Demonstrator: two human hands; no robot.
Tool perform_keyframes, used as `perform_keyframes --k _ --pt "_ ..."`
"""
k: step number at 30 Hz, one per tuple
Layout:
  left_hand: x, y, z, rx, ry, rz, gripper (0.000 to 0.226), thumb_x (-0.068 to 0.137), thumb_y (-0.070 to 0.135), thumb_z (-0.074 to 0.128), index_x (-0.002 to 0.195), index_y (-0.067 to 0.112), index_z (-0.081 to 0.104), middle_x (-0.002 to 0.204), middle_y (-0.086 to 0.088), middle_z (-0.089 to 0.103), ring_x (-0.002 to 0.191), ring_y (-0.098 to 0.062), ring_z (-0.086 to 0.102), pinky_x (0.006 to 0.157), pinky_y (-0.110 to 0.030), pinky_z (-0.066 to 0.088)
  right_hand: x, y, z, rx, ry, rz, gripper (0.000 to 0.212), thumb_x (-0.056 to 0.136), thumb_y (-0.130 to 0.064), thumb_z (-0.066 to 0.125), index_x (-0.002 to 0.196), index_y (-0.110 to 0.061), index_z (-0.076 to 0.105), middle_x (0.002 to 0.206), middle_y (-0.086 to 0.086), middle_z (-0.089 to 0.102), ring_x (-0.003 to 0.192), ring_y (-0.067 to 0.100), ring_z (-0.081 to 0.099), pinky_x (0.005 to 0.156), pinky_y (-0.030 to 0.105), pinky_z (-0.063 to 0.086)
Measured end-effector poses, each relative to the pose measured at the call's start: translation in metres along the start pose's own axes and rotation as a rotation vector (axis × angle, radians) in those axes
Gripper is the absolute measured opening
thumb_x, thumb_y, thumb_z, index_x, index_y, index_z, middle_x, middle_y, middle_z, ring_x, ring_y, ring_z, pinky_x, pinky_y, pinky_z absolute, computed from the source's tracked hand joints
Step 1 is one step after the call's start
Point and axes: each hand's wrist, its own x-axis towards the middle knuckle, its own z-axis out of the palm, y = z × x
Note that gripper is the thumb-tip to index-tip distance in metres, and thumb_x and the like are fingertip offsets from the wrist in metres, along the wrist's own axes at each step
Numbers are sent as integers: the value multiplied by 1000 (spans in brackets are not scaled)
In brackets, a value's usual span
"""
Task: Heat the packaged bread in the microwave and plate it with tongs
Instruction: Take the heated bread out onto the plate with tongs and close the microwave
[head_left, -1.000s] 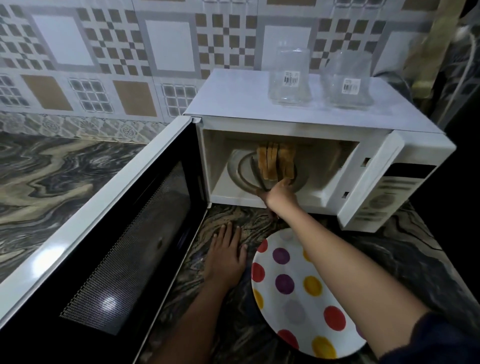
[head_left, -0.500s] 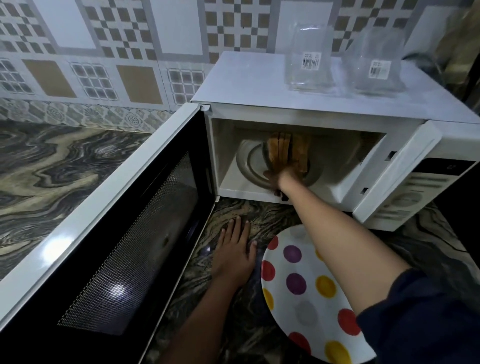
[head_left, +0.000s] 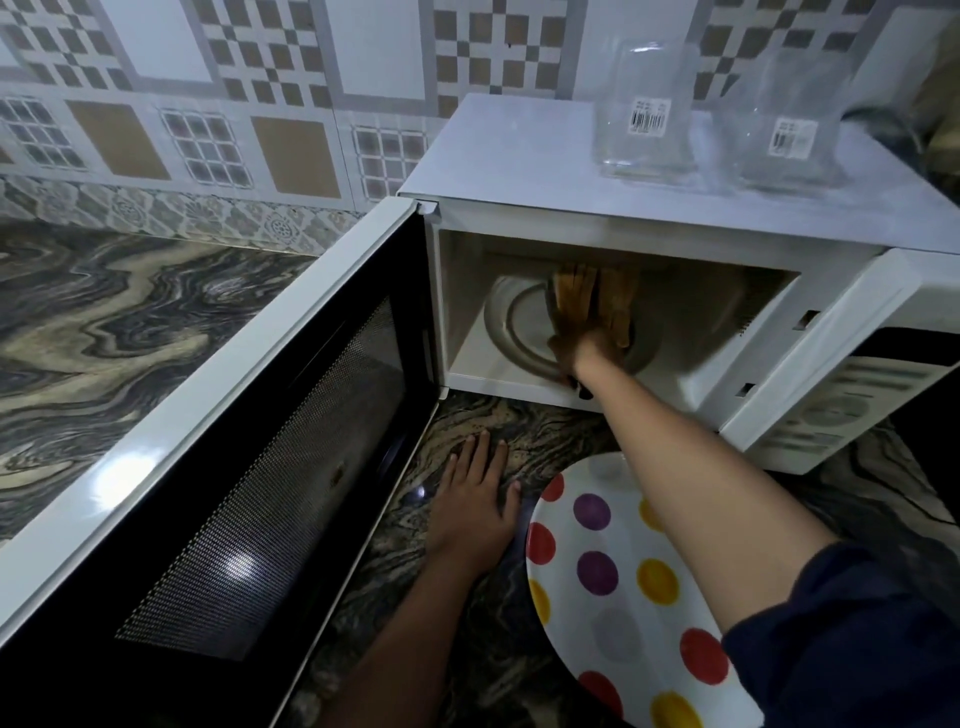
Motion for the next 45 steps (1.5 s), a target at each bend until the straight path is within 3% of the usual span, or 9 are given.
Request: perform_keyframes --k 3,8,13,17,22,29,36,39,45 --pt "0 0 1 -9 1 -14 72 84 54 2 150 25 14 160 2 6 147 -11 -1 113 -23 -9 -9 3 -6 -71 67 -64 61 93 -30 55 145 -15 27 144 8 41 126 29 46 97 30 39" --pt "-1 0 0 -29 -7 -20 57 97 45 24 150 26 13 160 3 5 147 -9 -3 115 -24 -8 -17 7 -3 -2 63 -3 39 98 -31 45 128 -6 48 116 8 55 83 23 52 53 27 38" --pt "-1 0 -1 -29 -29 -3 57 98 43 26 150 24 14 160 1 6 147 -12 -1 118 -28 -4 -52 21 -21 -200 75 -121 50 92 -23 54 137 -7 38 129 15 53 99 33 63 71 37 53" --pt "-2 -3 -3 -5 -91 37 57 98 43 18 150 19 13 160 -4 6 148 -16 1 119 -31 -1 -97 47 -37 -118 86 -152 46 88 -34 58 125 -11 43 107 8 57 68 24 62 47 27 46" --pt "-32 -6 -6 56 -99 72 78 82 50 -6 151 17 9 159 -5 10 147 -19 6 119 -35 4 -145 92 -56 -145 135 -124 50 84 -45 60 117 -11 44 104 13 60 79 26 57 53 31 44" --pt "-66 -8 -6 112 -46 104 73 88 46 2 148 10 22 156 -13 22 146 -24 15 119 -39 7 -211 174 -90 -200 291 -70 62 86 -41 61 135 -9 40 124 15 58 109 34 58 80 37 51" --pt "-84 -16 -4 117 -68 133 66 93 45 8 150 12 16 158 -10 13 148 -22 6 119 -37 1 -238 224 -97 -300 307 56 61 87 -41 60 129 -3 40 116 19 60 100 35 62 67 31 43" --pt "-90 -17 -6 105 -78 146 57 99 38 19 150 13 15 159 -9 12 148 -22 5 120 -37 2 -242 232 -92 -316 287 83 60 86 -43 61 126 -3 40 115 20 59 97 37 63 69 39 49" --pt "-101 -20 -11 100 -76 174 73 86 46 2 149 11 15 158 -10 13 148 -21 6 119 -36 2 -243 228 -96 -252 248 152 76 79 -52 66 132 -9 32 117 16 58 84 35 67 64 40 56"
